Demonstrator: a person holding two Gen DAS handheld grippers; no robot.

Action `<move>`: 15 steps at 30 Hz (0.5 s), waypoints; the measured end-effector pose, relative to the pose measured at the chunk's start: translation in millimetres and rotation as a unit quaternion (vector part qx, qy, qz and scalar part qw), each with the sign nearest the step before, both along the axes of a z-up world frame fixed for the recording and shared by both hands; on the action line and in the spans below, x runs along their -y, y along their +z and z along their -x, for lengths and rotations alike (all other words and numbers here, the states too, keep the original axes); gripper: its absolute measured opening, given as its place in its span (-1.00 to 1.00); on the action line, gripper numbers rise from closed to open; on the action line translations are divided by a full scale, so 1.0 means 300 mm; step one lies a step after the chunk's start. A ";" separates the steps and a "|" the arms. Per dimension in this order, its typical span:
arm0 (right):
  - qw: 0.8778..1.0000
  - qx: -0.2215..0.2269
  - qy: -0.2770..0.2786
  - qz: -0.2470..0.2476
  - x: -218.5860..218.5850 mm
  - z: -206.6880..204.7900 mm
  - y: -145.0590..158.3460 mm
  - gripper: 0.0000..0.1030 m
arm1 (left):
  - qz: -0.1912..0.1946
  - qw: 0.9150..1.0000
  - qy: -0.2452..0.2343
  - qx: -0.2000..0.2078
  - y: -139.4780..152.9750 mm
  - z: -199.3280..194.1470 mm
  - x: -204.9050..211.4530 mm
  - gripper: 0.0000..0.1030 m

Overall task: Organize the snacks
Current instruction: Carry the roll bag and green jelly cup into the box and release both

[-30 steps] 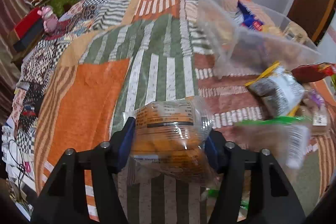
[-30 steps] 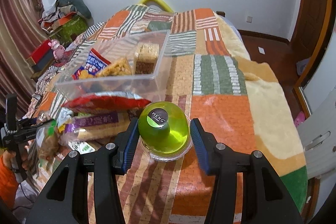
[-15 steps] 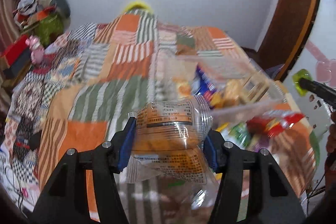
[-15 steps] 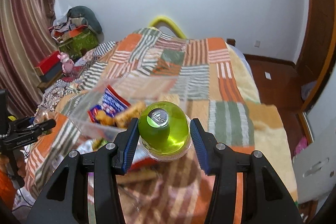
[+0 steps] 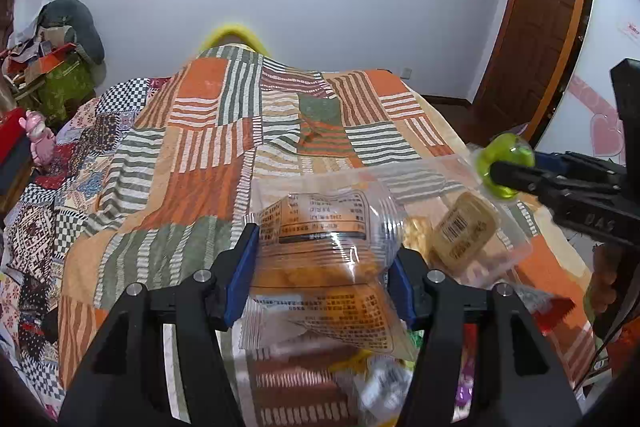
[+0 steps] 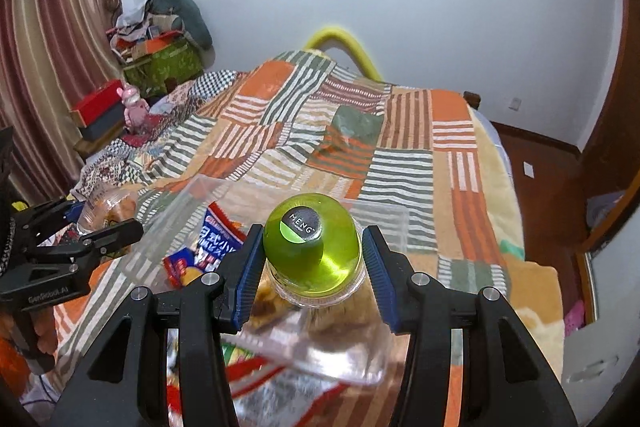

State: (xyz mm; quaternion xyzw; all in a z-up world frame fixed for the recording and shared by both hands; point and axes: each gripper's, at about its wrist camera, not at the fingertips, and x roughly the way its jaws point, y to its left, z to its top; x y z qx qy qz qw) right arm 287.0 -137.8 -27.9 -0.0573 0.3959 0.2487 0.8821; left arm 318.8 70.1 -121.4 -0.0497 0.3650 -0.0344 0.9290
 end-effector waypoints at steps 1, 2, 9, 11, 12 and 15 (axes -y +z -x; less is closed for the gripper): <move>1.000 -0.006 0.001 0.002 -0.009 -0.016 -0.013 -0.11 | -0.001 1.000 -0.002 0.000 -0.001 -0.010 0.004 0.14; 1.000 -0.011 0.002 0.003 -0.014 -0.027 -0.023 -0.11 | -0.003 1.000 -0.003 0.000 -0.005 -0.028 0.005 0.14; 0.999 -0.046 -0.002 0.001 -0.015 -0.097 -0.081 -0.11 | -0.002 1.000 -0.001 -0.019 -0.055 -0.140 0.015 0.15; 0.998 -0.057 -0.001 0.001 -0.016 -0.109 -0.094 -0.11 | 0.003 1.000 0.003 -0.026 -0.070 -0.156 0.011 0.17; 0.998 -0.060 0.001 0.002 -0.018 -0.116 -0.098 -0.11 | 0.006 1.000 0.005 -0.029 -0.077 -0.165 0.009 0.17; 0.998 -0.062 0.004 0.005 -0.019 -0.118 -0.104 -0.09 | 0.004 1.000 0.014 -0.025 -0.081 -0.170 0.011 0.17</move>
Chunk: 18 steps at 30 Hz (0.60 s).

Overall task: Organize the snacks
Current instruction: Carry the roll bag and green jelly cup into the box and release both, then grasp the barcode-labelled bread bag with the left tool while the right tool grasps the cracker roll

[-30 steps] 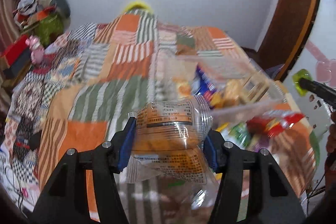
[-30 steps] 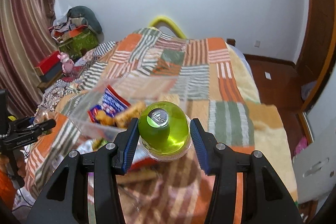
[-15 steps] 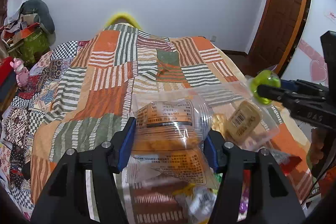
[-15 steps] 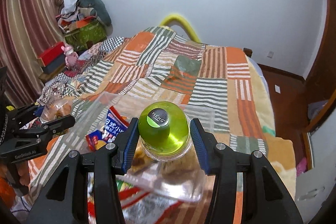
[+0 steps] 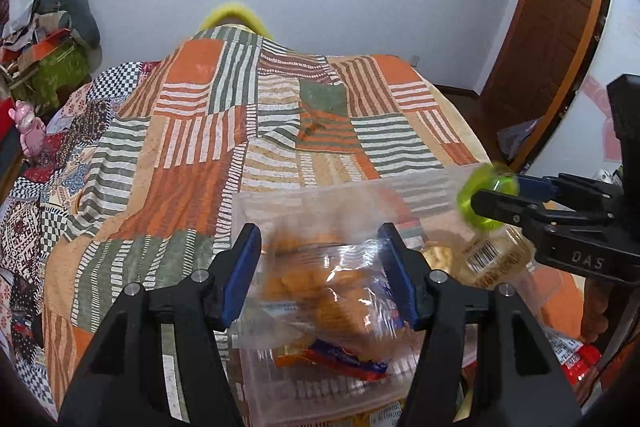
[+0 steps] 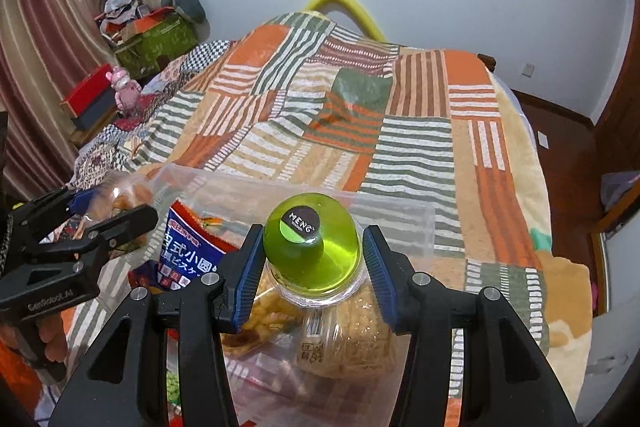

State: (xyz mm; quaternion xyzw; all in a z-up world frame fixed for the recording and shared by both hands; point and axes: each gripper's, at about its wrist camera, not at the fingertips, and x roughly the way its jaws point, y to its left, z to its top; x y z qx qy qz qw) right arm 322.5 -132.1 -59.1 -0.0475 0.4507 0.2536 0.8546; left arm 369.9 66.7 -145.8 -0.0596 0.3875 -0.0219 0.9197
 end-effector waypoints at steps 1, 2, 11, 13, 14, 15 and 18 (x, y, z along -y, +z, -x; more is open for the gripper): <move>1.000 0.005 -0.002 -0.003 0.004 0.006 0.007 -0.09 | -0.003 1.000 0.001 0.002 0.002 0.000 0.001 0.17; 1.000 0.007 -0.001 -0.004 0.008 0.006 0.013 -0.07 | -0.006 1.000 -0.001 0.004 0.005 0.001 0.004 0.17; 0.999 0.034 0.005 -0.015 0.047 0.080 0.094 0.03 | -0.016 1.000 -0.017 0.012 0.072 0.076 0.024 0.22; 0.999 0.035 0.007 -0.017 0.058 0.101 0.103 0.04 | -0.014 1.000 -0.018 0.012 0.087 0.103 0.020 0.24; 0.999 0.036 0.009 -0.020 0.068 0.121 0.109 0.04 | -0.013 1.000 -0.018 0.013 0.092 0.117 0.016 0.25; 0.999 0.036 0.010 -0.022 0.075 0.134 0.113 0.05 | -0.013 1.000 -0.018 0.013 0.099 0.136 0.014 0.26; 0.999 0.042 0.013 -0.021 0.104 0.191 0.125 0.06 | -0.018 1.000 -0.020 0.013 0.115 0.210 0.004 0.30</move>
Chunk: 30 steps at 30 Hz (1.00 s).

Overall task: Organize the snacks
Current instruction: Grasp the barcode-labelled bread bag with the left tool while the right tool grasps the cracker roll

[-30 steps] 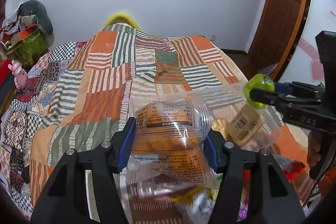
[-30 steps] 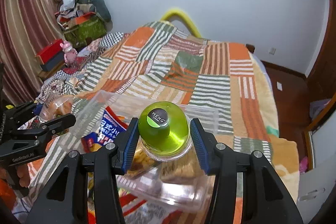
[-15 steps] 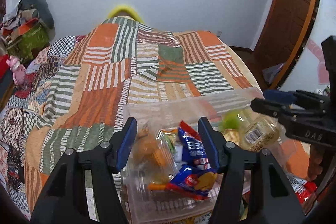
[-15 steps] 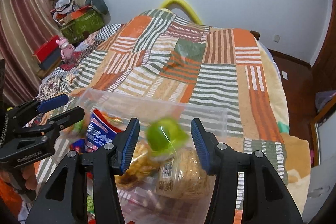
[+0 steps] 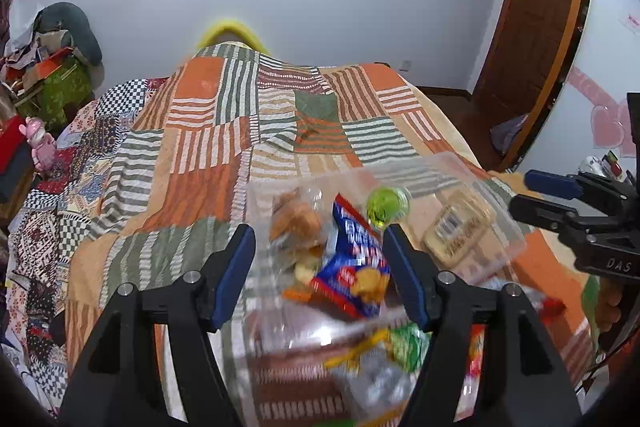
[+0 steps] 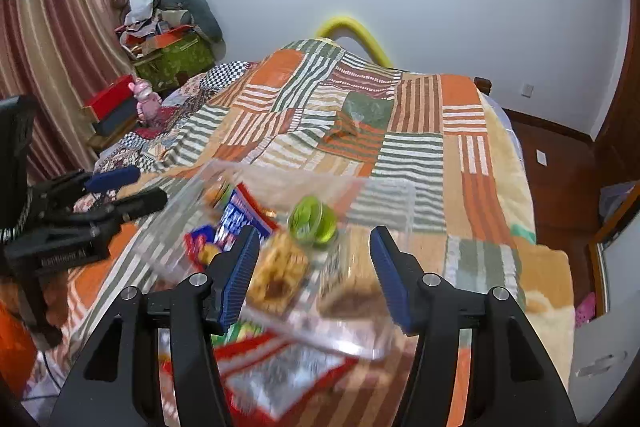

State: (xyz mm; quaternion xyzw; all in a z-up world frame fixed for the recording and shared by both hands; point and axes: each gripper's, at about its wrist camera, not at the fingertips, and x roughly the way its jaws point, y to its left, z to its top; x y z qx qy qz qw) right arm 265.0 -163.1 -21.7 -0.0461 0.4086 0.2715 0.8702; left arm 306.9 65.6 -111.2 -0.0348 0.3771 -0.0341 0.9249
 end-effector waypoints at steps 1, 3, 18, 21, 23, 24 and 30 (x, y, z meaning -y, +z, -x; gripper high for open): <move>1.000 0.004 -0.001 0.002 0.009 0.018 0.002 0.07 | -0.003 1.000 0.000 0.000 0.002 0.020 -0.002 0.31; 1.000 0.011 -0.002 0.003 0.031 0.067 0.009 0.13 | -0.012 1.000 -0.002 -0.004 0.001 0.076 -0.005 0.32; 0.999 -0.032 0.012 -0.007 0.062 0.308 -0.086 0.26 | -0.001 0.997 -0.001 -0.076 -0.166 0.402 -0.012 0.39; 0.998 -0.052 0.026 0.008 0.025 0.309 -0.143 0.26 | 0.015 0.995 0.000 -0.098 -0.218 0.424 -0.009 0.39; 0.997 -0.066 0.040 0.016 -0.008 0.301 -0.184 0.26 | 0.019 0.994 0.000 -0.106 -0.246 0.432 -0.003 0.39; 0.996 -0.071 0.044 0.018 -0.018 0.306 -0.198 0.26 | 0.020 0.994 -0.002 -0.111 -0.263 0.434 0.002 0.39; 0.993 -0.097 0.058 0.033 -0.074 0.301 -0.273 0.27 | 0.028 0.990 -0.010 -0.137 -0.346 0.425 0.031 0.39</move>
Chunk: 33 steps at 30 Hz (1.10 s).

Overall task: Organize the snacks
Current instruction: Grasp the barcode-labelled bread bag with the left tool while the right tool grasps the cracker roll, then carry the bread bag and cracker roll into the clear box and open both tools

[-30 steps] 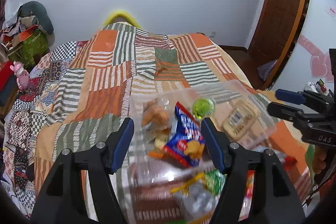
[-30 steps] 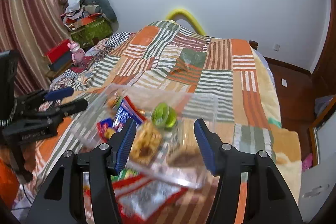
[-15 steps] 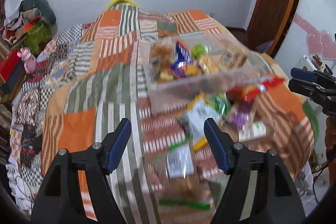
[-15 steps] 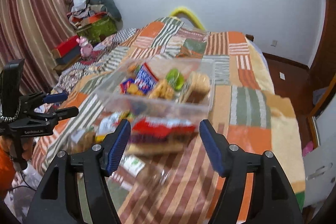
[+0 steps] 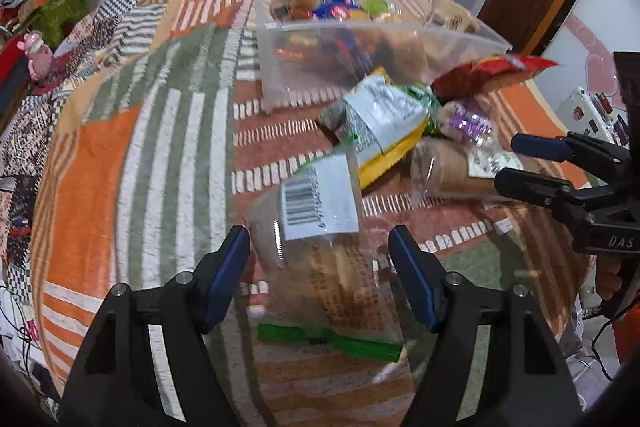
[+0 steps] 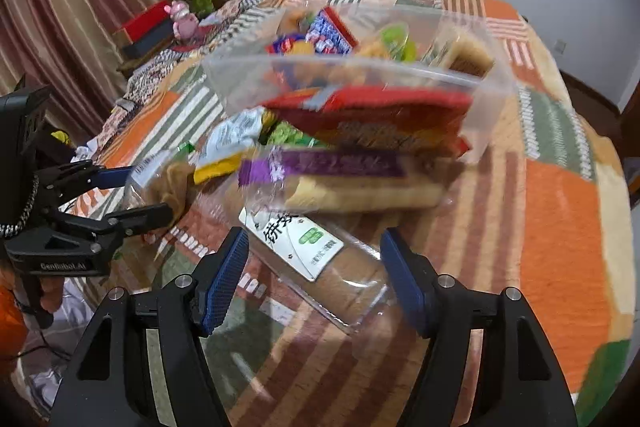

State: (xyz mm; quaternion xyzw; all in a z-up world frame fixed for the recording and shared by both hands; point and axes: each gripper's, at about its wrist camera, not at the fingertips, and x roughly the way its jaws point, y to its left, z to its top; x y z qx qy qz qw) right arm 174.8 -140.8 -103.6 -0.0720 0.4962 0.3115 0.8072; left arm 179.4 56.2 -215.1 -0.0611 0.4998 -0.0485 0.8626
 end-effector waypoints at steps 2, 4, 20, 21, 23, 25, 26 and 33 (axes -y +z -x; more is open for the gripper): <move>1.000 0.011 0.007 0.009 -0.011 0.014 0.004 0.29 | 0.001 1.000 0.007 -0.001 -0.023 -0.003 -0.001 0.39; 1.000 0.005 0.015 0.003 -0.012 0.030 0.009 0.31 | 0.007 1.000 0.012 -0.002 -0.040 -0.004 -0.006 0.39; 0.998 -0.044 0.047 0.004 -0.096 0.040 -0.055 -0.06 | 0.035 0.998 0.049 0.005 -0.043 0.082 -0.092 -0.15; 0.998 -0.049 0.047 0.002 -0.102 0.038 -0.066 -0.06 | 0.033 0.998 0.048 0.006 -0.043 0.087 -0.093 -0.15; 0.998 -0.040 0.046 0.003 -0.108 0.049 -0.065 -0.09 | 0.031 0.998 0.048 0.006 -0.043 0.097 -0.091 -0.15; 0.998 -0.035 0.044 0.002 -0.118 0.059 -0.061 -0.21 | 0.027 0.999 0.046 0.008 -0.038 0.102 -0.086 -0.16; 0.998 -0.036 0.045 -0.002 -0.121 0.065 -0.057 -0.30 | 0.026 0.999 0.046 0.010 -0.034 0.104 -0.084 -0.16; 0.999 -0.012 0.045 -0.002 -0.138 0.106 -0.010 -0.34 | 0.017 0.998 0.042 0.049 0.057 0.118 -0.064 -0.16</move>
